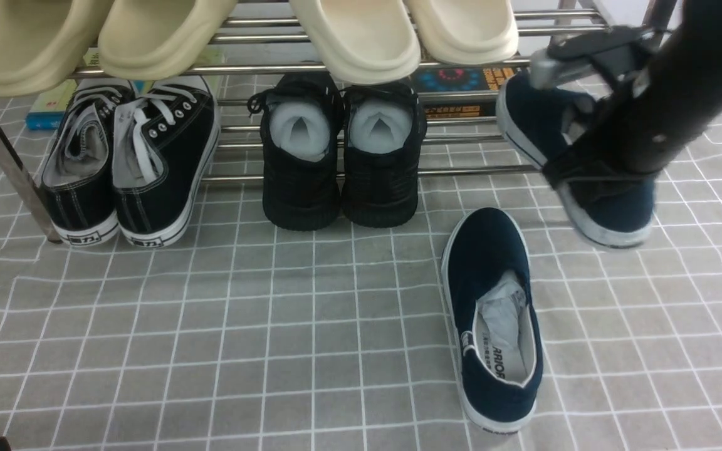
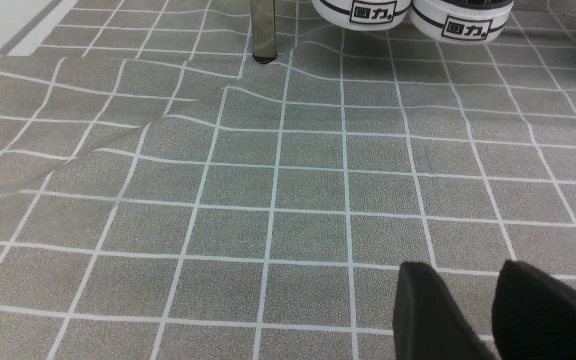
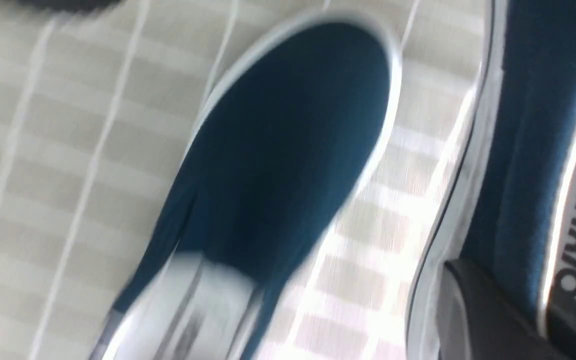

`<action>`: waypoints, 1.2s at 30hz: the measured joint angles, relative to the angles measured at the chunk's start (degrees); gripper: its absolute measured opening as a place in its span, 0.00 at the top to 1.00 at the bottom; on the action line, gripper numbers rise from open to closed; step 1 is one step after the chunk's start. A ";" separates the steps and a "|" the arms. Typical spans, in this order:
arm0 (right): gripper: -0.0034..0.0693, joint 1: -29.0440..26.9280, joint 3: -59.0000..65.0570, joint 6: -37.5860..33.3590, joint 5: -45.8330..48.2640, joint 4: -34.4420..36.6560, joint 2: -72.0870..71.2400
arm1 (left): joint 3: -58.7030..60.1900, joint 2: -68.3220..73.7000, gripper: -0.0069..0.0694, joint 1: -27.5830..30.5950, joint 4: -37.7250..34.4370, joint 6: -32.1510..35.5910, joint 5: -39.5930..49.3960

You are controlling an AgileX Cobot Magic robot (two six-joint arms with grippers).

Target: Take the shoes off the shelf with your hand from the grey coffee tablecloth.

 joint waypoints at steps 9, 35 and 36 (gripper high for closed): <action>0.93 0.00 6.26 0.31 9.32 4.96 -5.54 | 0.00 0.00 0.59 0.00 0.00 0.00 0.00; 0.92 4.97 22.26 2.81 -8.51 5.09 -3.85 | 0.00 0.00 0.59 0.00 0.00 0.00 0.00; 0.92 5.61 22.26 2.77 -8.85 4.82 -3.65 | 0.00 0.00 0.59 0.00 0.00 0.00 0.00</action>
